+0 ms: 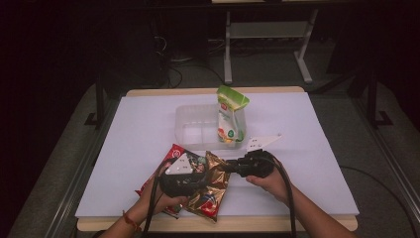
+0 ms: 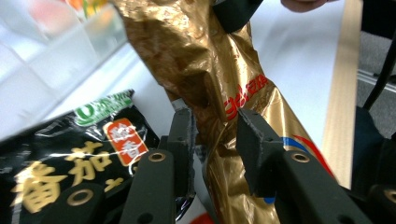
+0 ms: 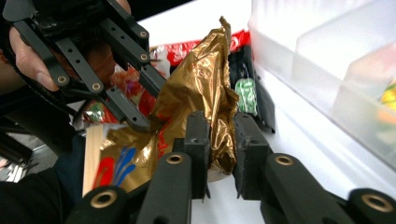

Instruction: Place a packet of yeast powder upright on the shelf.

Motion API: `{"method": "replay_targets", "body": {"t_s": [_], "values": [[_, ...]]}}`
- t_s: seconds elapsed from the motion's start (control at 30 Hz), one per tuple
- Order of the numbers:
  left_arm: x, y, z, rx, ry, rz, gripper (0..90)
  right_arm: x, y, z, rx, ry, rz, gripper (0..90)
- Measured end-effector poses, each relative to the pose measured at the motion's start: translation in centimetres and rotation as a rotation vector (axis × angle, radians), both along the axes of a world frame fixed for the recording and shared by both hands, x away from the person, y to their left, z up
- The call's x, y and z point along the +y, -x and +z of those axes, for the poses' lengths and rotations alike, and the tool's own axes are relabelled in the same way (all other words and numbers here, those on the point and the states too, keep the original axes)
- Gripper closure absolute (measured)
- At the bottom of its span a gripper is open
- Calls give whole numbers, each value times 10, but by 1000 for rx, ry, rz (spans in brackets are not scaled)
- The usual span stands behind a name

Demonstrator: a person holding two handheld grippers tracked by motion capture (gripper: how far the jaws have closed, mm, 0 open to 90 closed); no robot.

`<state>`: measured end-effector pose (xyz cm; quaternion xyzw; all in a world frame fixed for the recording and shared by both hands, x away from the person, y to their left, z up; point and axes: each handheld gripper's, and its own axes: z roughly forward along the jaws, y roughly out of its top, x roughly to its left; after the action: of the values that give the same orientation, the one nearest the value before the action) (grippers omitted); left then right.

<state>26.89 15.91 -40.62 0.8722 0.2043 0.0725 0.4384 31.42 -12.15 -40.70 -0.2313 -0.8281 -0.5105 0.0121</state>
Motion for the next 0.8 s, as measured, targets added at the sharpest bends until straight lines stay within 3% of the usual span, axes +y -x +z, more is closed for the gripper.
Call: {"method": "replay_targets", "body": {"t_s": [0.1, 0.2, 0.3, 0.47, 0.53, 0.6, 0.73, 0.8], "values": [[9, 6, 10, -60, 28, 0, 566, -1, 5, 8, -23, -12, -4, 807], [20, 11, 19, -94, 66, 13, 433, -3, 10, 16, -52, -17, -25, 820], [37, 18, 28, -150, 96, 60, 300, -6, 13, 23, -74, -28, -44, 832], [69, 23, 29, -177, 146, 127, 239, -10, 19, 33, -115, -31, -86, 844], [80, 24, 26, -216, 122, 163, 233, -11, 20, 35, -133, -28, -104, 848], [89, 21, 22, -207, 115, 196, 227, -11, 22, 37, -152, -26, -117, 850], [100, 17, 10, -236, 33, 245, 216, -10, 22, 37, -172, -14, -130, 851], [103, 14, 4, -223, 35, 257, 213, -11, 22, 37, -187, -6, -143, 851]]}}
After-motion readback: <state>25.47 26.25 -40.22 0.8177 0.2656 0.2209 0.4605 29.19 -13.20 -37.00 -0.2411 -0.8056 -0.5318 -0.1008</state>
